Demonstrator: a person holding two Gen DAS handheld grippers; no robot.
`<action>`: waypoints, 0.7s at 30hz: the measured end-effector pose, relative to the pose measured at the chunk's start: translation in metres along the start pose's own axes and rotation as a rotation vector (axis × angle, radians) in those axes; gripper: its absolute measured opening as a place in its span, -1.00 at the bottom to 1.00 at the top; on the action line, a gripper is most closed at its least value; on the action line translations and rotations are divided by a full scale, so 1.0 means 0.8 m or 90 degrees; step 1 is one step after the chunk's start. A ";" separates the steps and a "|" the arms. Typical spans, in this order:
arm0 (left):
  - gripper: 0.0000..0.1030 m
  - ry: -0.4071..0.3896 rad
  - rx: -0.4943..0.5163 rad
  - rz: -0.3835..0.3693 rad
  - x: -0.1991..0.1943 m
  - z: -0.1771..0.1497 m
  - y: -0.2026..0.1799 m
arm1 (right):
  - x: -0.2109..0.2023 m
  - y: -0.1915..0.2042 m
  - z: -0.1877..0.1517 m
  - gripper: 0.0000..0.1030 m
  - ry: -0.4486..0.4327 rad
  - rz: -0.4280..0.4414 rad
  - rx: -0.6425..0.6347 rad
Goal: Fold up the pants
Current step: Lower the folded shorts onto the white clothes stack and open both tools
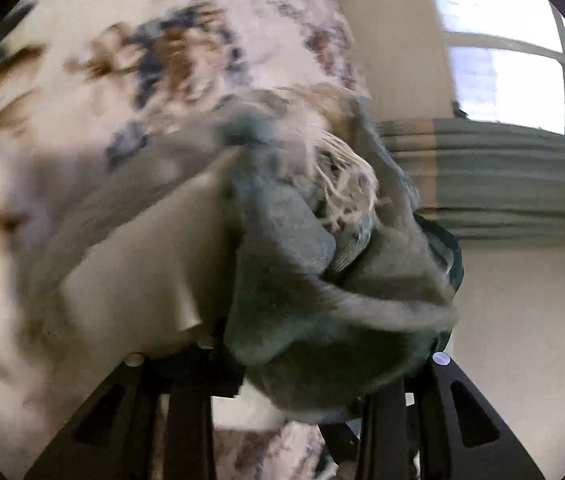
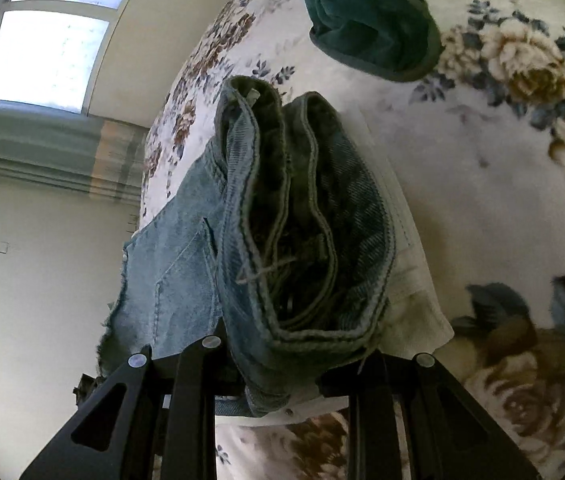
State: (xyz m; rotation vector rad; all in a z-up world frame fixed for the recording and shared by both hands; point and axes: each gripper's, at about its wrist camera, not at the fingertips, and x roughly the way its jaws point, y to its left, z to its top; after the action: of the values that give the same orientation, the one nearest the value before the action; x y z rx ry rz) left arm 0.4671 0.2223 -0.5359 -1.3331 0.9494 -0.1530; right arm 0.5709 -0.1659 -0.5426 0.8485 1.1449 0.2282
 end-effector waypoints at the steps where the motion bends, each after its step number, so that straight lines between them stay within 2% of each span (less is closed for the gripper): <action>1: -0.42 -0.001 -0.011 -0.002 -0.008 -0.001 0.001 | 0.003 0.002 0.001 -0.51 0.002 -0.007 -0.010; 5: -0.39 -0.037 -0.029 0.032 -0.050 -0.005 0.003 | 0.006 0.018 0.005 -0.51 0.014 -0.023 -0.030; 8: -0.28 -0.070 -0.036 0.074 -0.075 0.001 0.008 | 0.008 0.032 0.008 -0.51 0.022 -0.034 -0.039; 11: -0.27 -0.069 -0.049 0.099 -0.082 0.010 0.018 | 0.002 0.025 0.007 -0.42 0.041 -0.048 -0.028; 13: -0.27 -0.063 -0.045 0.119 -0.081 0.014 0.015 | 0.008 0.017 0.011 -0.12 0.067 -0.066 0.005; 14: -0.26 -0.055 -0.034 0.130 -0.083 0.012 0.011 | 0.007 0.015 0.010 -0.05 0.072 -0.076 0.010; 17: -0.24 -0.042 0.043 0.203 -0.081 0.006 -0.021 | -0.009 0.016 0.012 0.29 0.058 -0.139 0.011; 19: -0.04 -0.031 0.118 0.273 -0.082 -0.005 -0.045 | -0.026 0.024 0.008 0.60 0.044 -0.179 -0.010; 21: 0.54 -0.028 0.195 0.332 -0.087 -0.019 -0.072 | -0.048 0.044 0.001 0.82 0.029 -0.243 -0.057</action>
State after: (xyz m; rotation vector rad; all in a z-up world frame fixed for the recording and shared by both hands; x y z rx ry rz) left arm 0.4367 0.2359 -0.4509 -0.7761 1.1538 0.1278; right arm 0.5635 -0.1643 -0.4908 0.5341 1.3055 -0.0172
